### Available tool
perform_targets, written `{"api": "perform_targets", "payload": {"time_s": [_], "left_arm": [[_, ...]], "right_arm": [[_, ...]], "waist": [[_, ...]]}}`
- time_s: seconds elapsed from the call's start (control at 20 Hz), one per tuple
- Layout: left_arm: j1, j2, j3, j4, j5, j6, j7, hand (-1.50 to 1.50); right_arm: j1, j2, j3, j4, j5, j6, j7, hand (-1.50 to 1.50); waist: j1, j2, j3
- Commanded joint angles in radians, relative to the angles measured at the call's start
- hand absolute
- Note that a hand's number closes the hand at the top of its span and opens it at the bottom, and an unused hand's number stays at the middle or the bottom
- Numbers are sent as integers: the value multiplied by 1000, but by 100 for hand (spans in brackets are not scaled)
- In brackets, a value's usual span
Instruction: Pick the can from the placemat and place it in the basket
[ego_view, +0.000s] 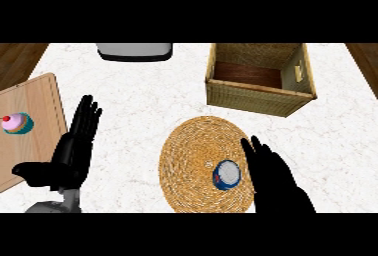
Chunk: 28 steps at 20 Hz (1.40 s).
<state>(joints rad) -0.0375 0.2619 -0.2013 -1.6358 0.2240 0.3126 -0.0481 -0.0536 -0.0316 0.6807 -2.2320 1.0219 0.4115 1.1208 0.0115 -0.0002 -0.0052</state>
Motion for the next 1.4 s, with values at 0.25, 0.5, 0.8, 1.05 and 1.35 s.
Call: {"api": "perform_targets", "payload": {"time_s": [0.25,0.5,0.8,1.05,1.35], "left_arm": [[35,-3,4,-50,-14,0,5,0],[9,-15,39,23,12,-43,-20,0],[66,-46,-15,-69,-61,6,6,0],[-19,-44,31,-36,-50,-5,61,0],[31,-35,58,-68,-39,-32,55,0]], "right_arm": [[-83,30,-48,80,-51,101,220,-150],[-102,31,21,185,-54,-6,212,-150],[-117,31,64,238,-54,-66,225,-150],[-106,31,2,262,-16,-53,136,-150],[-59,31,36,297,43,-123,121,-150]], "waist": [[-2,0,4],[-5,1,4],[0,-1,5],[-11,0,5],[-7,-1,5]]}}
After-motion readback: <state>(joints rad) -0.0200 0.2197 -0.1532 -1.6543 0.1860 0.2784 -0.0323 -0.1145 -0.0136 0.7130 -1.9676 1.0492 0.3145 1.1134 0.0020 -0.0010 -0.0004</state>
